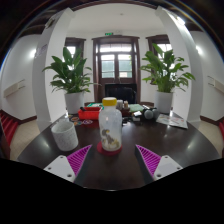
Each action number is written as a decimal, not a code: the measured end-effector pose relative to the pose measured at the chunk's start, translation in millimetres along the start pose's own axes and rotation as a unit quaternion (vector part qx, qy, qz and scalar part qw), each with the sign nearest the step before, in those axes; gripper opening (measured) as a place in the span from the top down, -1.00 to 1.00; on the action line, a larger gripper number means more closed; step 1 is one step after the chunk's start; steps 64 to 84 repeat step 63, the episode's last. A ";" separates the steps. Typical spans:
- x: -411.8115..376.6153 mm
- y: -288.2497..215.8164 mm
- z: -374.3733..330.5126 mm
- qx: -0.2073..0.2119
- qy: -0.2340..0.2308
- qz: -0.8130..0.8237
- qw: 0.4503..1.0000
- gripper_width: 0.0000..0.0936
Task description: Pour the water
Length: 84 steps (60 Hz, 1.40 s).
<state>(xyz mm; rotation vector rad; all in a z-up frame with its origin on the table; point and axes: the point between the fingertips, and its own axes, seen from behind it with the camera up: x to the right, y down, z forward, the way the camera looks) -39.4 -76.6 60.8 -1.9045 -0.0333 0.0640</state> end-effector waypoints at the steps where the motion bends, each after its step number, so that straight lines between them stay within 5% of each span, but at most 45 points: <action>1: 0.1 2.5 -8.1 -0.002 0.004 0.000 1.000 -0.81; 16: -17.2 3.6 -84.0 0.001 0.055 -0.023 0.998 -0.83; 40: -55.1 -63.1 -120.4 0.054 0.038 -0.008 0.998 -0.83; 84: -73.7 -62.5 -117.8 0.041 0.023 -0.005 0.999 -0.83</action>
